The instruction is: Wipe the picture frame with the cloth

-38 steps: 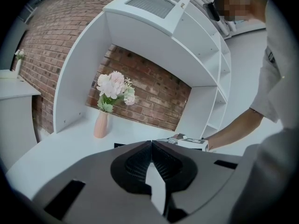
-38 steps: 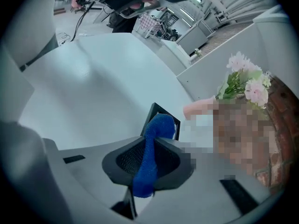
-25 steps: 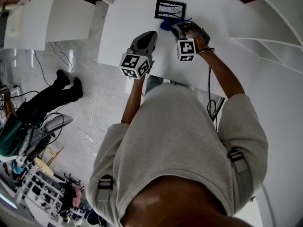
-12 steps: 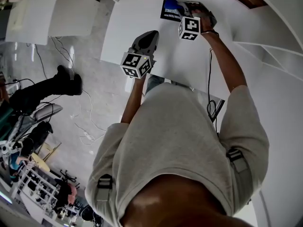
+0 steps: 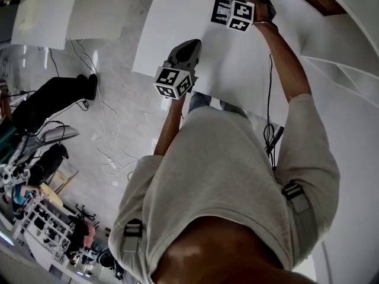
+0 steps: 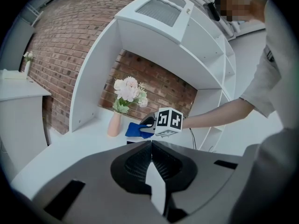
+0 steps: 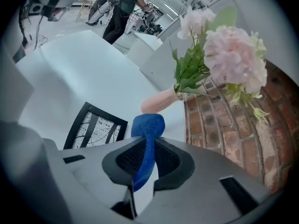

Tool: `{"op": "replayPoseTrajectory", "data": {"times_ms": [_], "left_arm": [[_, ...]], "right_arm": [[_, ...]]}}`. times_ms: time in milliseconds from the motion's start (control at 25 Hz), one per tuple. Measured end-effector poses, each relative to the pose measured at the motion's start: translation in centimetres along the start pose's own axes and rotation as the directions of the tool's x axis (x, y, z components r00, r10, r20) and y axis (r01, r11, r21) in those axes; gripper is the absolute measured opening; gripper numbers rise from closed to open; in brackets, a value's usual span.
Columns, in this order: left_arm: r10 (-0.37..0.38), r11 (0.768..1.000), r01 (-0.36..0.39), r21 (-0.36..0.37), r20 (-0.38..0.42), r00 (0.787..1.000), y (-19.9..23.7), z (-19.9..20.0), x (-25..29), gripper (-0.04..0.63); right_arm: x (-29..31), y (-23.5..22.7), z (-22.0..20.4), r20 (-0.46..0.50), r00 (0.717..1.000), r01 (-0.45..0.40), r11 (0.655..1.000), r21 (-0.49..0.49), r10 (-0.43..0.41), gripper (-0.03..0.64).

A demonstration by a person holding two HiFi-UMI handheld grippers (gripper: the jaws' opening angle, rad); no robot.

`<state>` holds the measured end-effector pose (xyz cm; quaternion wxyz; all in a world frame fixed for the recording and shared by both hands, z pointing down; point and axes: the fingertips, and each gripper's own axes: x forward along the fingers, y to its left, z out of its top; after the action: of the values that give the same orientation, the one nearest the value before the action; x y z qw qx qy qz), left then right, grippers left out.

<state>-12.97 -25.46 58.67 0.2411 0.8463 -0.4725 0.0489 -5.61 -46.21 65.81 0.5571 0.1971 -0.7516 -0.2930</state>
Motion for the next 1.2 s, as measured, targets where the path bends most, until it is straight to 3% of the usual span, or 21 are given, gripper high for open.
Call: {"op": "replayPoseTrajectory", "data": {"times_ms": [600, 1200], "left_arm": [[-0.008, 1.0, 0.008, -0.012, -0.015, 1.0, 1.1, -0.7, -0.1, 0.017], [-0.028, 1.0, 0.028, -0.01, -0.011, 1.0, -0.6, -1.0, -0.1, 0.017]], "right_arm": [[0.6, 8.0, 2.2, 0.02, 0.992, -0.124, 0.991, -0.045, 0.124, 0.061], [-3.3, 13.1, 4.1, 0.076, 0.985, -0.145, 0.984, -0.107, 0.153, 0.061]]}}
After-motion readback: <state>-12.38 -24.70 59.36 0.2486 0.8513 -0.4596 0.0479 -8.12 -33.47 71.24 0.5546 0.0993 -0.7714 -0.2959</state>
